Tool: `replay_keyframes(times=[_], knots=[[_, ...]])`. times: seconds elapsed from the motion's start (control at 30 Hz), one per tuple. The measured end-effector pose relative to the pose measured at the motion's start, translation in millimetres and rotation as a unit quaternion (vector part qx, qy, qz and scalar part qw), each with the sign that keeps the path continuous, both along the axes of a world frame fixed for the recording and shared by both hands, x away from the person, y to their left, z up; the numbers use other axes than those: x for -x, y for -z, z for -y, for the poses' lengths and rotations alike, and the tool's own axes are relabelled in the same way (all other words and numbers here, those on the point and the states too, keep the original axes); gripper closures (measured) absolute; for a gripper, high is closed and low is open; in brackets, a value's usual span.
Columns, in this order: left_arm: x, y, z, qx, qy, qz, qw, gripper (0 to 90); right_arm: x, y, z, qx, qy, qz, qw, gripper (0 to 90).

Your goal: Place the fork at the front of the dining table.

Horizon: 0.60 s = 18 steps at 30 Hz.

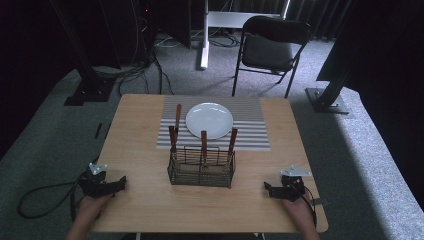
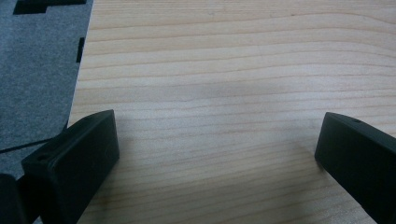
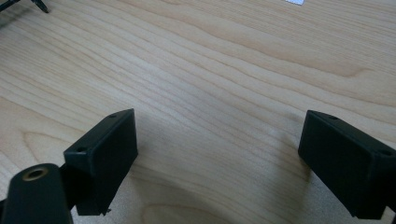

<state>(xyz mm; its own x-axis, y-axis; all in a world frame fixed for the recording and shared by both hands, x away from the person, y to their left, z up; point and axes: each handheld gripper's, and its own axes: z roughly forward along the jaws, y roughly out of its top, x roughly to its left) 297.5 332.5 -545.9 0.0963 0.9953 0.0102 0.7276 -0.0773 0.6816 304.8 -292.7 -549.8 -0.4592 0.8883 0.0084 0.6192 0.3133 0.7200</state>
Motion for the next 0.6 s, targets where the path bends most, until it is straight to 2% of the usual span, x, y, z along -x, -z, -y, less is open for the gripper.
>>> replay_keyframes(times=[0.6], knots=[[0.3,0.0,0.1,0.001,-0.001,0.000,1.0000,0.0,-0.3,-1.1,0.0,0.003,-0.002,-0.006,1.0000,11.1]])
